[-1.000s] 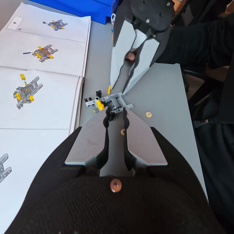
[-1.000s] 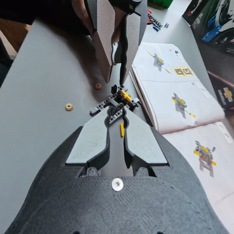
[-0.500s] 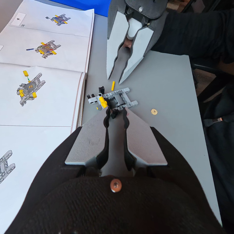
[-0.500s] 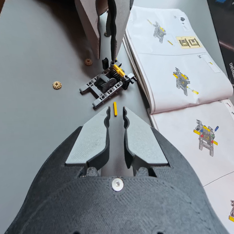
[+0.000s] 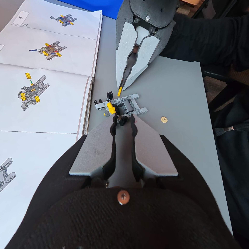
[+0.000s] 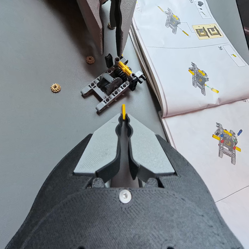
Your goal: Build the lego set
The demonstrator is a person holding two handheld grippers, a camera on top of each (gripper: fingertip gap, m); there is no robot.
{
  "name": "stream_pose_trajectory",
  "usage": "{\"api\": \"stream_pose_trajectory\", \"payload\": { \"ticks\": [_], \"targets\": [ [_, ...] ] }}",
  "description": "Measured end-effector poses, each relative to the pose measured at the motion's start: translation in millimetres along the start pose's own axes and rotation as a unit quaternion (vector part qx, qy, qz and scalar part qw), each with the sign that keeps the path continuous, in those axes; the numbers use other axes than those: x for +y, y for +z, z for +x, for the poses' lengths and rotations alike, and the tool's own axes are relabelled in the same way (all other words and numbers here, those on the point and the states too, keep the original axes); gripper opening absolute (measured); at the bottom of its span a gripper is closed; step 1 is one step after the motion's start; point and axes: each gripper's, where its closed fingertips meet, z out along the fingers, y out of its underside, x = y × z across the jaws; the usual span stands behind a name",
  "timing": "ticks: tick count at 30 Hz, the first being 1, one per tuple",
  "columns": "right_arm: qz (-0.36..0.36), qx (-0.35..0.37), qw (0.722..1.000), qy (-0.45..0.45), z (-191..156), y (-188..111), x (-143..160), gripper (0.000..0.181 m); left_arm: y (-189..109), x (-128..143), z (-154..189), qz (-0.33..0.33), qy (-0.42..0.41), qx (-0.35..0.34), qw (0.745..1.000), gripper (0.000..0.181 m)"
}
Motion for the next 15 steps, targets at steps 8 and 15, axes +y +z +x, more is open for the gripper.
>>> {"api": "stream_pose_trajectory", "payload": {
  "ticks": [8, 15],
  "targets": [
    [0.003, 0.000, 1.000, 0.004, 0.1, 1.2, -1.6, 0.000, -0.1, 0.0, -0.9, 0.001, -0.005, 0.001, 1.000, 0.016],
    [0.002, 0.000, 1.000, 0.000, -0.5, 1.7, -1.8, 0.000, 0.8, 1.0, -0.4, -0.003, -0.002, 0.000, 1.000, 0.016]
  ]
}}
